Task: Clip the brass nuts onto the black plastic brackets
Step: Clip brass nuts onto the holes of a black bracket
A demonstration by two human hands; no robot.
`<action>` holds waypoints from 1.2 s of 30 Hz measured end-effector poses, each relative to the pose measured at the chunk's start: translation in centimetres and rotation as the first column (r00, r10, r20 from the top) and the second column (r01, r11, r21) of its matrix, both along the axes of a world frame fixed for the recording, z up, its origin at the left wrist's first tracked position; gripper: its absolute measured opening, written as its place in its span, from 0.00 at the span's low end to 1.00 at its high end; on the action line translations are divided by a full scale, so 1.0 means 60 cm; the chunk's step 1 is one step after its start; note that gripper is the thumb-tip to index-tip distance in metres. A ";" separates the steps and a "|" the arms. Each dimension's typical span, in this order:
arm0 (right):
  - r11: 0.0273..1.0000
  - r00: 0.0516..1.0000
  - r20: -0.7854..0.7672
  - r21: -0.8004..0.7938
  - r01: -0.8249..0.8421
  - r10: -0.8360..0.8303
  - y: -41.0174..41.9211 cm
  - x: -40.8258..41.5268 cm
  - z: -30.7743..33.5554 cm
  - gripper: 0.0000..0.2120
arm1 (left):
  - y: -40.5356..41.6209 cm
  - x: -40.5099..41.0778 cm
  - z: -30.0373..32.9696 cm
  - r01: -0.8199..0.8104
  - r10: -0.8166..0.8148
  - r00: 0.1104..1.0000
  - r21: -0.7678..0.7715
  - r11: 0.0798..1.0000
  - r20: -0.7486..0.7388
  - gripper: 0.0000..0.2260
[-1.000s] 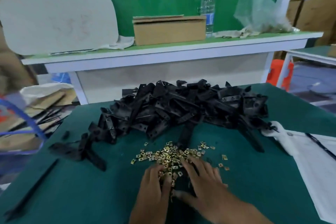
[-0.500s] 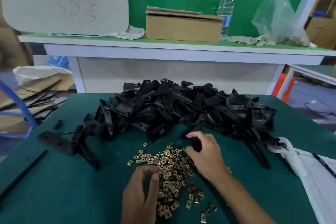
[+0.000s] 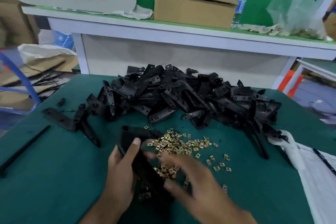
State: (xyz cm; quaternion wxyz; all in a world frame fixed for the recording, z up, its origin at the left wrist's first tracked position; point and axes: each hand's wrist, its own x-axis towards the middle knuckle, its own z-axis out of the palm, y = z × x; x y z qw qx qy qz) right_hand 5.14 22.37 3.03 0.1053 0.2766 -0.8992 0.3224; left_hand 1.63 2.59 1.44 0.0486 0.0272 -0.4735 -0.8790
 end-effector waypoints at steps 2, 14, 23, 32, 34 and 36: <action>0.985 0.983 0.060 0.030 0.170 -0.171 0.017 -0.031 -0.009 0.21 | -0.006 -0.009 0.002 -0.018 0.018 1.000 0.066 0.998 0.002 0.07; 0.917 0.946 -0.015 0.245 0.316 -0.323 0.050 -0.069 -0.035 0.05 | 0.022 0.005 -0.014 0.077 -0.138 0.974 -0.314 0.946 -0.179 0.19; 0.933 0.960 0.098 0.280 0.225 -0.261 0.062 -0.062 -0.026 0.18 | 0.030 0.017 -0.014 0.018 -0.172 0.937 -0.450 0.893 -0.303 0.13; 0.963 0.952 0.149 0.084 0.257 -0.267 0.066 -0.061 -0.032 0.08 | 0.031 0.016 -0.016 0.073 -0.217 0.942 -0.473 0.878 -0.257 0.14; 0.960 0.955 0.099 0.061 0.273 -0.278 0.069 -0.063 -0.036 0.06 | 0.030 0.017 -0.017 0.096 -0.231 0.944 -0.474 0.875 -0.236 0.14; 0.951 0.950 0.033 0.025 0.308 -0.309 0.068 -0.064 -0.040 0.06 | 0.028 0.016 -0.017 0.114 -0.245 0.944 -0.479 0.870 -0.221 0.14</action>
